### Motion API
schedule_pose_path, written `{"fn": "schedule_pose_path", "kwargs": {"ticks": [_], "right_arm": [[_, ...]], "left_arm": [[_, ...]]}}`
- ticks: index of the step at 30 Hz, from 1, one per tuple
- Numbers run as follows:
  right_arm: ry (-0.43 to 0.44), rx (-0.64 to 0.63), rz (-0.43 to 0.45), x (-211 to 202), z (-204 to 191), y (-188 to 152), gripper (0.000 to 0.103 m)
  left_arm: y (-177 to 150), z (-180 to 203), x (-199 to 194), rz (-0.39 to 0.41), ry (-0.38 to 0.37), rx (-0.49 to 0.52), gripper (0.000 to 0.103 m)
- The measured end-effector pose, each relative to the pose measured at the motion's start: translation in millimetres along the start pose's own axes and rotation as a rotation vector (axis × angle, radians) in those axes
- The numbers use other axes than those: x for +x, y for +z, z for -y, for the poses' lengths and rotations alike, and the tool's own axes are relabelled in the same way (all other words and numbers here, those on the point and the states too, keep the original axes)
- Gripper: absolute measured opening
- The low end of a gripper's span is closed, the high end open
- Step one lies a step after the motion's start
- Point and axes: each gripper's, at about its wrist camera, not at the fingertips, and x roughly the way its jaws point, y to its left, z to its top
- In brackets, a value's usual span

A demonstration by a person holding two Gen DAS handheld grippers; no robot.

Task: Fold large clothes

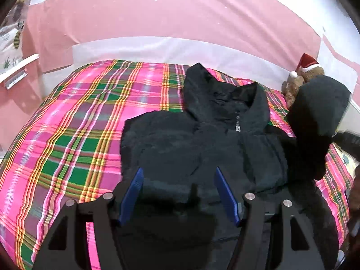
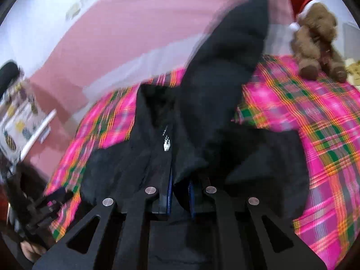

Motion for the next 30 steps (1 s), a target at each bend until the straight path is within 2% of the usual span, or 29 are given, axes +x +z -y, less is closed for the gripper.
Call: {"fn": "schedule_pose_path", "kwargs": {"ticks": [3, 7, 8, 10, 13, 16, 20, 24, 27, 29, 30], "right_arm": [[0.021, -0.02, -0.081, 39, -9, -17, 0.015], [0.038, -0.075, -0.134, 63, -19, -33, 0.035], [0.045, -0.095, -0.131, 62, -23, -35, 0.044], [0.065, -0.121, -0.128, 54, -28, -37, 0.053], [0.139, -0.136, -0.118, 31, -29, -39, 0.056], [0.159, -0.145, -0.06, 4, -23, -37, 0.056], [0.053, -0.076, 0.024, -20, 23, -28, 0.056], [-0.111, 0.027, 0.037, -21, 81, -24, 0.056], [-0.189, 0.063, 0.009, -3, 109, -24, 0.054], [-0.201, 0.053, -0.036, 19, 117, -29, 0.049], [-0.203, 0.039, -0.05, 26, 117, -33, 0.049]], "left_arm": [[-4, -8, 0, -0.001, 0.006, -0.014, 0.068], [-7, -14, -2, 0.002, 0.005, -0.028, 0.068], [-7, -15, -2, 0.003, 0.002, -0.032, 0.068], [-5, -13, -4, 0.008, 0.0, -0.033, 0.068], [1, -5, -9, 0.019, -0.014, -0.029, 0.068], [10, 10, -12, 0.034, -0.032, -0.005, 0.068], [23, 38, -2, 0.033, -0.063, 0.04, 0.068], [29, 68, 32, -0.013, -0.098, 0.071, 0.068], [21, 81, 66, -0.066, -0.089, 0.099, 0.067], [8, 80, 96, -0.141, -0.035, 0.104, 0.06], [0, 77, 108, -0.17, -0.039, 0.094, 0.06]]}}
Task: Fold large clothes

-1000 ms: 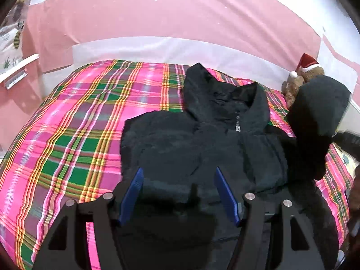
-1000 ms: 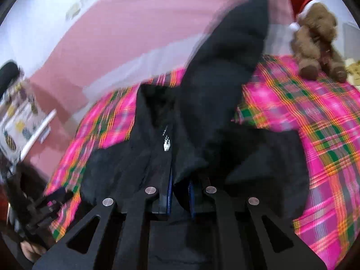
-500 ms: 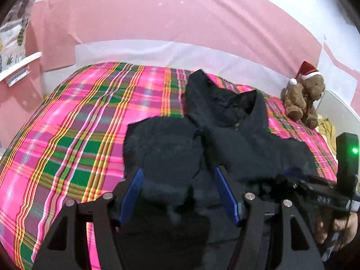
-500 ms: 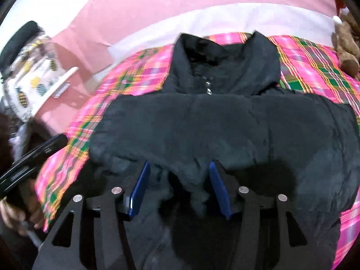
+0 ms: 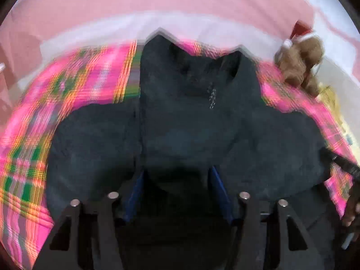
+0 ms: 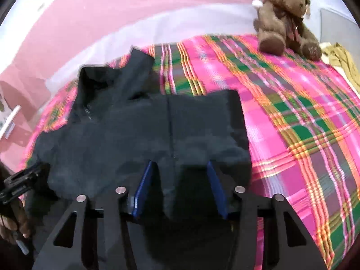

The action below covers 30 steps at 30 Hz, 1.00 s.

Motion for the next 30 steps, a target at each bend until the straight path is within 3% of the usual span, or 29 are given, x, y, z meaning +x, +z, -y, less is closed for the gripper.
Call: {"fn": "schedule_pose_path", "kwargs": {"ticks": [7, 9, 12, 16, 20, 23, 26, 30], "right_arm": [[-0.052, -0.044, 0.0, 19, -8, -8, 0.049], [-0.032, -0.025, 0.001, 5, -6, -1, 0.049], [-0.015, -0.01, 0.071, -26, 7, 14, 0.049], [-0.048, -0.016, 0.079, -20, 12, 43, 0.049], [-0.079, -0.012, -0.011, 23, 16, 54, 0.049], [-0.083, -0.019, -0.033, 49, 22, 41, 0.049], [-0.092, -0.022, -0.01, 51, 23, 36, 0.05], [-0.095, 0.003, -0.007, 26, 23, 43, 0.05]], "left_arm": [[-12, 0, 11, 0.016, 0.017, 0.015, 0.062], [-8, 3, 5, 0.015, 0.023, 0.014, 0.061], [-1, 3, -17, 0.018, -0.003, 0.006, 0.056], [22, 9, -35, 0.096, 0.001, 0.043, 0.056], [41, 1, 3, 0.039, 0.034, 0.013, 0.057], [33, -5, 33, 0.016, 0.022, 0.011, 0.062], [22, -3, 38, 0.054, 0.015, 0.017, 0.062], [27, -8, 29, 0.044, -0.004, -0.005, 0.062]]}}
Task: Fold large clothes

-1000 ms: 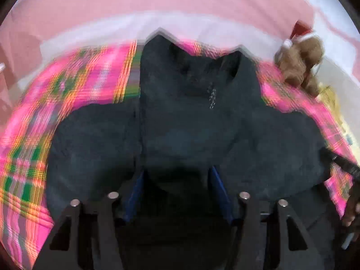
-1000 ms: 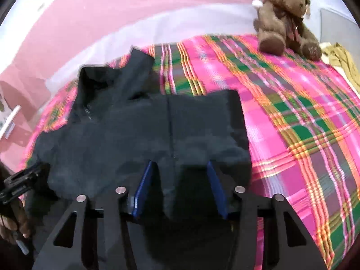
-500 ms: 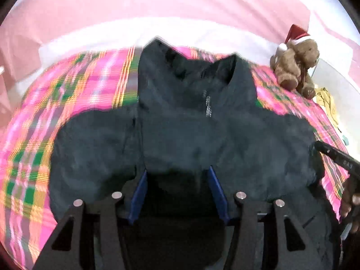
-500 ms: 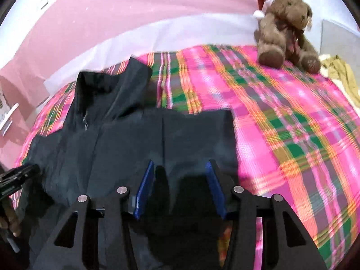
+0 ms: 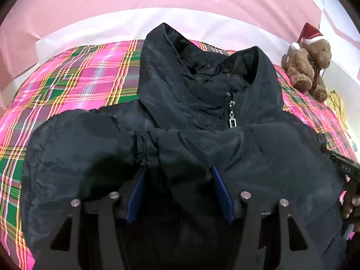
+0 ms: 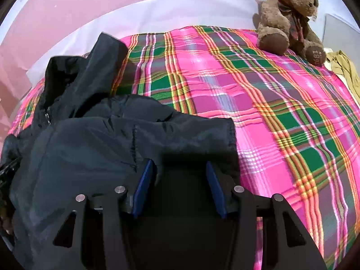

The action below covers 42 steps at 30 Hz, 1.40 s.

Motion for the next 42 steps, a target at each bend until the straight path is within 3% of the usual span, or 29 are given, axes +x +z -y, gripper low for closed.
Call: {"fn": "schedule_pose_path", "kwargs": {"ticks": [2, 5, 9, 12, 14, 16, 24, 31, 42], "right_arm": [[0.024, 0.013, 0.038, -27, -1, 0, 0.05], [0.054, -0.004, 0.092, -65, -5, -12, 0.05], [0.086, -0.043, 0.059, -69, -21, -36, 0.05], [0.061, -0.058, -0.018, -37, -29, -47, 0.05], [0.053, -0.074, -0.018, -30, -30, -49, 0.05], [0.047, -0.079, -0.011, -28, -31, -49, 0.05], [0.053, -0.066, 0.002, -26, -28, -52, 0.051], [0.057, -0.05, 0.045, -82, -33, -56, 0.051], [0.155, -0.076, 0.118, -171, -76, -86, 0.051]], "left_arm": [[4, -5, -18, 0.005, -0.008, -0.029, 0.06], [4, -8, -57, 0.074, 0.001, -0.015, 0.059], [-12, 0, -88, 0.128, -0.048, 0.029, 0.059], [-23, 12, -62, 0.059, -0.017, 0.092, 0.059], [-30, 7, -35, -0.029, -0.006, 0.059, 0.061], [-34, -1, -26, -0.027, -0.03, 0.02, 0.062], [-33, -3, -22, -0.011, -0.03, 0.026, 0.062], [-41, 8, -66, -0.011, -0.022, -0.005, 0.062], [-71, 21, -174, 0.088, -0.051, -0.011, 0.062]]}}
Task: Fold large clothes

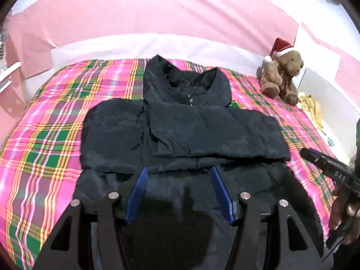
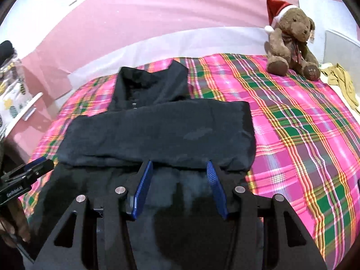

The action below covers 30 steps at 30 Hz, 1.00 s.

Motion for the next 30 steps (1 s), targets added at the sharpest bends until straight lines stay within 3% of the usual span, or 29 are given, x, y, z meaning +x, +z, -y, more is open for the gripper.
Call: {"fn": "schedule_pose_path", "kwargs": {"ticks": [6, 13, 23, 30], "right_arm": [[0.062, -0.055, 0.01, -14, -23, 9, 0.055], [0.084, -0.093, -0.022, -4, -36, 30, 0.055], [0.087, -0.096, -0.039, 43, -27, 109, 0.056], [0.074, -0.075, -0.075, 107, -15, 168, 0.055]], "left_arm": [[8, 0, -26, 0.031, 0.014, -0.001, 0.062], [25, 3, -28, 0.029, 0.013, 0.019, 0.062], [95, -4, 9, 0.034, 0.022, 0.045, 0.062], [156, -14, 68, -0.002, 0.038, 0.026, 0.062]]}}
